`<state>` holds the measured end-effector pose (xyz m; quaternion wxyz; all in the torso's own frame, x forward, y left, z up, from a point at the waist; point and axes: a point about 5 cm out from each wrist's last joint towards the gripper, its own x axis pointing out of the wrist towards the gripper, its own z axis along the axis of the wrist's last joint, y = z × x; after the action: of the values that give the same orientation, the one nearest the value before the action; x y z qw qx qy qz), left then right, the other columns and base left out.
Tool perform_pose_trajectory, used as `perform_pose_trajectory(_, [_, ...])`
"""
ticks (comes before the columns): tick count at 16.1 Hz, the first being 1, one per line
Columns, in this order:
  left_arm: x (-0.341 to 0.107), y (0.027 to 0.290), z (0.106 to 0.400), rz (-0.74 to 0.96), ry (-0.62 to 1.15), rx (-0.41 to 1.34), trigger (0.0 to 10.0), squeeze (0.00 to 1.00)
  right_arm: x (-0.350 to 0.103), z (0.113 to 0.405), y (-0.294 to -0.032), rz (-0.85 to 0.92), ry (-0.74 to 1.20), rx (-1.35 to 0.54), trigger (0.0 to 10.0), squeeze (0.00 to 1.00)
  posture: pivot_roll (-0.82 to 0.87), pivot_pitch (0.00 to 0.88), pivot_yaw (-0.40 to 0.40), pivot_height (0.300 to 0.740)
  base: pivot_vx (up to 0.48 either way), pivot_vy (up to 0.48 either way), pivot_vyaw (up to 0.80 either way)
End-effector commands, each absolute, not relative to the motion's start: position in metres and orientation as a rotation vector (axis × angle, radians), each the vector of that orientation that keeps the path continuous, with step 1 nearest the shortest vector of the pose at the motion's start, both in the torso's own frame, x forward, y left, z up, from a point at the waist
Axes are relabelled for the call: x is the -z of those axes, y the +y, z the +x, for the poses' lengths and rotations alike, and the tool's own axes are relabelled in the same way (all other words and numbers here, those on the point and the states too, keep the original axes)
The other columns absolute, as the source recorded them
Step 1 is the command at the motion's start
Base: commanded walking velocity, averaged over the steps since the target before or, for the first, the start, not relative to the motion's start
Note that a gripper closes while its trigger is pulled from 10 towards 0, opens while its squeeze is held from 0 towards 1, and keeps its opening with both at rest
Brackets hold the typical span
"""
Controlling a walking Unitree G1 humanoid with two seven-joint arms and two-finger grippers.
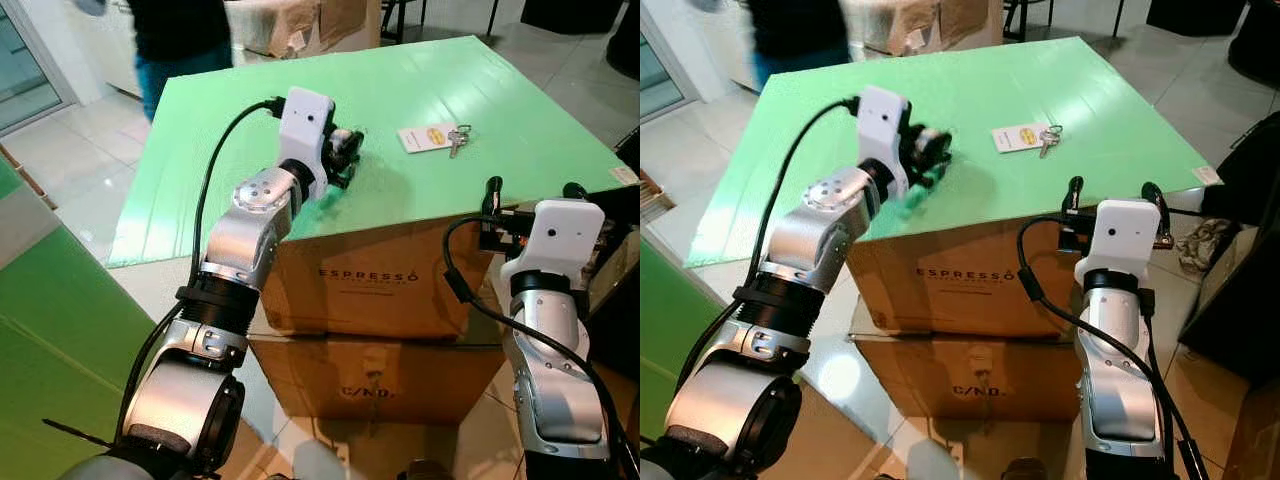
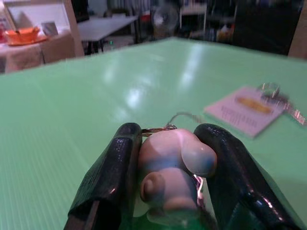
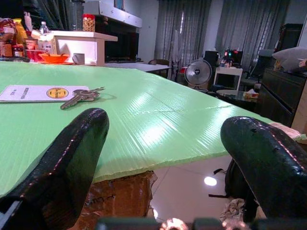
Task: Hang keys on a hook
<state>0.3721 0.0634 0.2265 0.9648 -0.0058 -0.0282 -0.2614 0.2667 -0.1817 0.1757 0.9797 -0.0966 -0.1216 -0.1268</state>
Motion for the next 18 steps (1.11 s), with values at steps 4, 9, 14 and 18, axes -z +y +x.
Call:
perform_pose_trajectory(4, [-0.238, 0.072, 0.363, -0.104, -0.158, 0.529, 0.0, 0.00, -0.167, 0.266, -0.181, -0.192, -0.202, 0.251, 10.0, 0.00, -0.25, 0.000, 0.148, 0.740, 0.000, 0.000, 0.00])
perform_pose_trajectory(9, [-0.236, 0.082, 0.353, 0.001, -0.241, 0.477, 0.0, 0.00, -0.166, 0.267, -0.182, -0.191, -0.202, 0.251, 10.0, 0.00, -0.24, 0.000, 0.151, 0.740, 0.000, 0.000, 0.00])
perform_pose_trajectory(14, [-0.223, 0.084, 0.343, -0.032, -0.230, 0.434, 0.0, 0.00, -0.165, 0.270, -0.179, -0.189, -0.201, 0.236, 10.0, 0.00, -0.22, 0.000, 0.136, 0.740, 0.000, 0.000, 0.00])
perform_pose_trajectory(18, [-0.219, 0.087, 0.344, -0.043, -0.219, 0.410, 0.0, 0.00, -0.165, 0.272, -0.178, -0.190, -0.201, 0.225, 10.0, 0.00, -0.22, 0.000, 0.133, 0.740, -0.235, 0.000, 0.00])
